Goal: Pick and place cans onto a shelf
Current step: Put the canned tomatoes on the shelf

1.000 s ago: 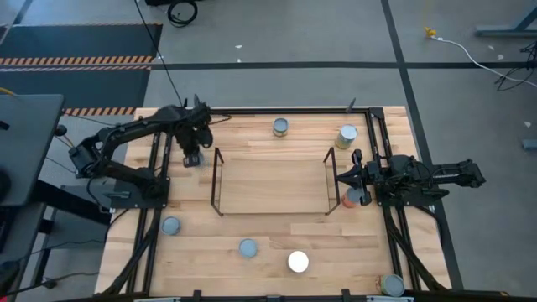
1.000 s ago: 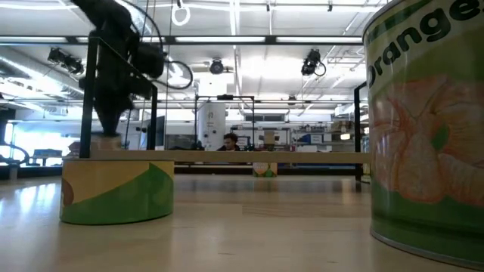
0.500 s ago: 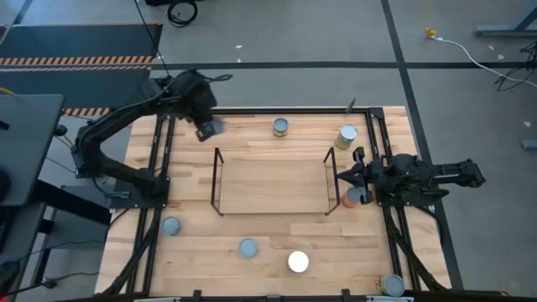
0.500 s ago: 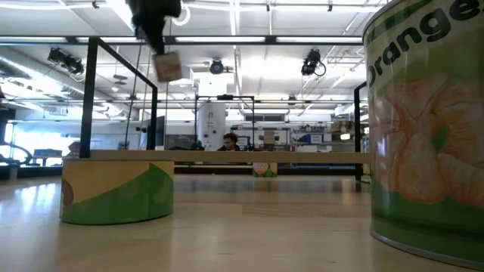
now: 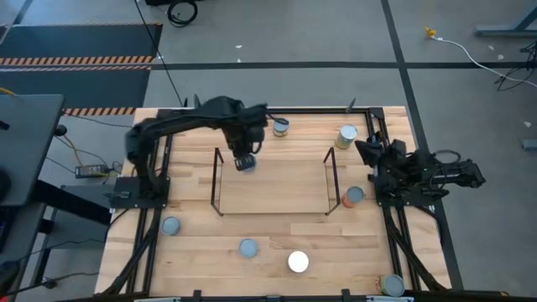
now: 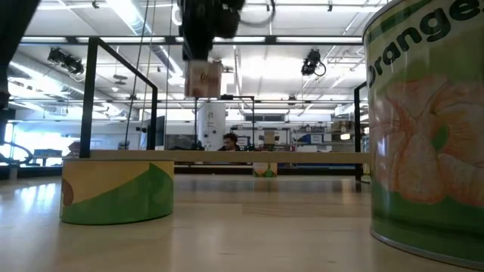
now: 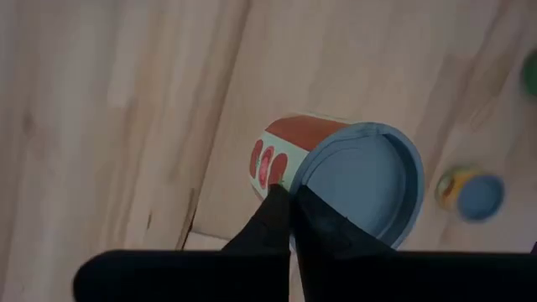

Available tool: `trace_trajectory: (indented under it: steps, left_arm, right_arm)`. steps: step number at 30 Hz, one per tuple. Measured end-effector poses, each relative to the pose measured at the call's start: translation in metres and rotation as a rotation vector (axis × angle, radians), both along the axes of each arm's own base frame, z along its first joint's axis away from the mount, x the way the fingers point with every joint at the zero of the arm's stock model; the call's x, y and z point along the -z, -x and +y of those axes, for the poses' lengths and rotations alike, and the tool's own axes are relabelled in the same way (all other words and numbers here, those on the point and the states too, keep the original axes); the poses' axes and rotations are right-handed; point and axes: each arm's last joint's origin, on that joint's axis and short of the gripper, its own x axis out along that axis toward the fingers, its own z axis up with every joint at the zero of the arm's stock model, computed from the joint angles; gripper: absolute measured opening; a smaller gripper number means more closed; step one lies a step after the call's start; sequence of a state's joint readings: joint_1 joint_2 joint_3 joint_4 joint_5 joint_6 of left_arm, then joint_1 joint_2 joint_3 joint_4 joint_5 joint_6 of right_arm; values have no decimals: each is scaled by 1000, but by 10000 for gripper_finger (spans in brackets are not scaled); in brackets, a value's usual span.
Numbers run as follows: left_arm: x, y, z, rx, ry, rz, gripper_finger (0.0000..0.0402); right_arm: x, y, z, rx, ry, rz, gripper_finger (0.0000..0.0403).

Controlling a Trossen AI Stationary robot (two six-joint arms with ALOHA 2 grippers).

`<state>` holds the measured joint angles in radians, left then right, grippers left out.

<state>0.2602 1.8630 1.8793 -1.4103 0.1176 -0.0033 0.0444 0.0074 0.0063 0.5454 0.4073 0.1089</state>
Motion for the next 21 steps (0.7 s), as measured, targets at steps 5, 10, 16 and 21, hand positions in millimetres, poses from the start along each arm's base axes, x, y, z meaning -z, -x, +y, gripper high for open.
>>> trace_trajectory:
  steps: [5,10,16,21]
  left_arm:
    - [38,-16,6,176,23,128,5]
    - [61,-22,9,358,28,229,5]
    - [75,-24,18,442,-12,291,6]
    - [78,-23,25,441,-40,315,7]
  right_arm:
    - [15,-6,-3,87,-74,154,18]
    - [13,-5,-3,93,-66,136,18]
    - [3,0,-3,75,-99,10,18]
    - [1,1,-3,79,-97,-15,18]
